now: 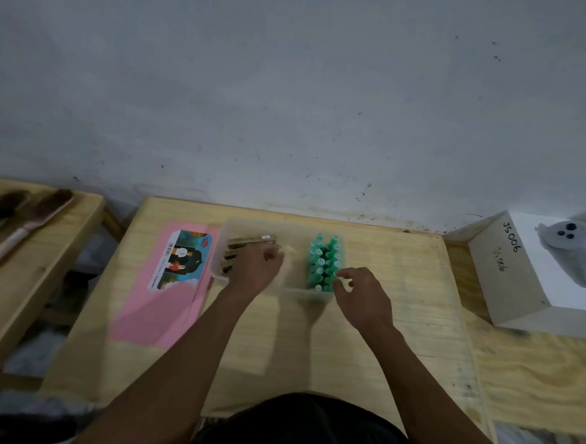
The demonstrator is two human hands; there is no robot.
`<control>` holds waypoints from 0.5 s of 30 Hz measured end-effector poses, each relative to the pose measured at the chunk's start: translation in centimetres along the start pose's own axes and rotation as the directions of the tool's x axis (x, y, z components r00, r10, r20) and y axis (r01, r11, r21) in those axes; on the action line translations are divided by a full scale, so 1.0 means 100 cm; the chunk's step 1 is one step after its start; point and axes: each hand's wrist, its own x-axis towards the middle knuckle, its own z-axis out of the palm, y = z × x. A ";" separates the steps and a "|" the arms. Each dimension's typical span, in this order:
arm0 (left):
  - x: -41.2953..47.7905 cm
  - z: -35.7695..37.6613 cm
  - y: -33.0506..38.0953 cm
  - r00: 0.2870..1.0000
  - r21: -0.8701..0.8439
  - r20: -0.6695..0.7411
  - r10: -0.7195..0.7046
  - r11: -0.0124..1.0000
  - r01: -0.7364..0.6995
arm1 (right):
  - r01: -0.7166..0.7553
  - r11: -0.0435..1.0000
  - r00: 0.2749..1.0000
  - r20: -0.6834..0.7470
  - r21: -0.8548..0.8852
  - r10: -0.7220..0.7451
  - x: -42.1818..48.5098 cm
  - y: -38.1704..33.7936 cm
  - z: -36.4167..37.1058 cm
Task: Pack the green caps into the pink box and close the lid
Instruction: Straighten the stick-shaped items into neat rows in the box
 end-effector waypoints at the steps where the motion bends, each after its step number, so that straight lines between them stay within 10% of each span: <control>1: 0.003 -0.007 -0.006 0.994 0.027 -0.107 -0.003 1.000 0.006 | 0.025 1.000 1.000 -0.018 -0.014 -0.025 0.000 -0.005 0.000; 5: 0.005 -0.034 -0.027 0.940 0.183 -0.314 -0.130 0.964 0.194 | 0.133 0.991 0.991 0.016 -0.021 -0.133 0.006 -0.027 0.003; 15: 0.016 -0.062 -0.051 0.954 0.084 -0.174 -0.245 0.961 0.263 | 0.357 0.934 0.897 0.290 -0.028 -0.334 0.033 -0.077 0.040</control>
